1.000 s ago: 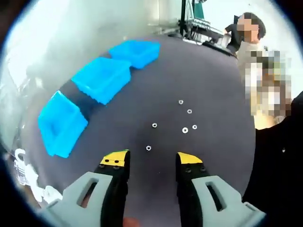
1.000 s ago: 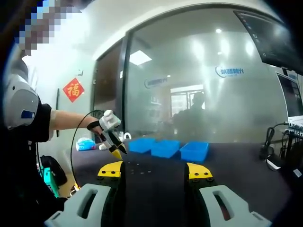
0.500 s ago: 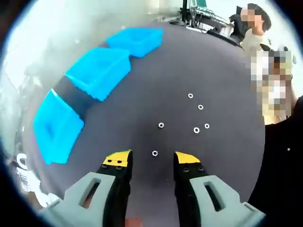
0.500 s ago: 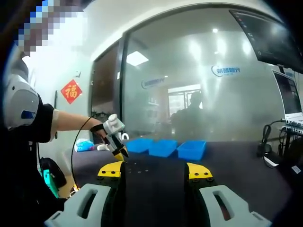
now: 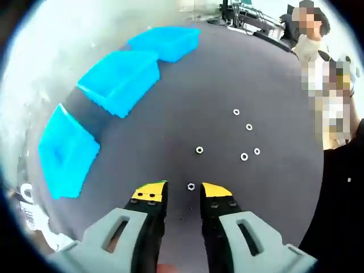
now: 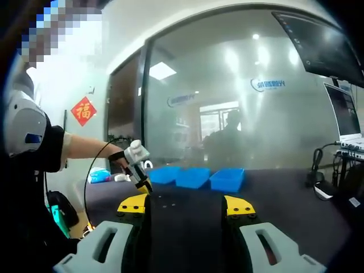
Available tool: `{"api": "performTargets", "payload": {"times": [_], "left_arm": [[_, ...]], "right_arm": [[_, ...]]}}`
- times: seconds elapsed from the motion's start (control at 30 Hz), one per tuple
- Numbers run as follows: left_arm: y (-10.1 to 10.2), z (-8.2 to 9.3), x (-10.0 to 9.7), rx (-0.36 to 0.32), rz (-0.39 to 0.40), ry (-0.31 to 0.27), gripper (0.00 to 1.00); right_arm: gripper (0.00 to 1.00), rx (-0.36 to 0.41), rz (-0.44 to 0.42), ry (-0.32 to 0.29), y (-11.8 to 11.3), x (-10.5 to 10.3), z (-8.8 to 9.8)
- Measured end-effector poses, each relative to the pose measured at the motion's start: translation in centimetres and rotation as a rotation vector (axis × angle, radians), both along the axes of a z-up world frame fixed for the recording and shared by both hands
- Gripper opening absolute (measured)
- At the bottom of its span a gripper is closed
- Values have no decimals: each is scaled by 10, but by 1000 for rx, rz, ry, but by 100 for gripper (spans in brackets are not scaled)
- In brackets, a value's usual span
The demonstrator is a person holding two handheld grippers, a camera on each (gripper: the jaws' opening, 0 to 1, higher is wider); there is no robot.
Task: Sort the screws, nuts, and washers into the corresponding bins
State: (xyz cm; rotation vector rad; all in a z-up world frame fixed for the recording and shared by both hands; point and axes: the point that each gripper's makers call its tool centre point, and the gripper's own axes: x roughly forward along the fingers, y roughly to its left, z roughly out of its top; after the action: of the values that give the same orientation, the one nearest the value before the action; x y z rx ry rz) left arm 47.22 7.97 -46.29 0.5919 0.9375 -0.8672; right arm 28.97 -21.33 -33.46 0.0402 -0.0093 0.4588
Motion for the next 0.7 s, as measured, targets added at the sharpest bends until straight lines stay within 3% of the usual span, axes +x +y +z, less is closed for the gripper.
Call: {"api": "performTargets", "payload": {"times": [0.33, 0.53, 0.7], "left_arm": [[-1, -5, 2, -3, 14, 11, 15], [-3, -6, -2, -21, 11, 25, 6], [-4, -6, -4, -24, 8, 13, 6]], "right_arm": [[45, 1, -2, -2, -1, -1, 0], [45, 6, 0, -13, 0, -1, 5], [45, 1, 4, -13, 2, -1, 5]]}}
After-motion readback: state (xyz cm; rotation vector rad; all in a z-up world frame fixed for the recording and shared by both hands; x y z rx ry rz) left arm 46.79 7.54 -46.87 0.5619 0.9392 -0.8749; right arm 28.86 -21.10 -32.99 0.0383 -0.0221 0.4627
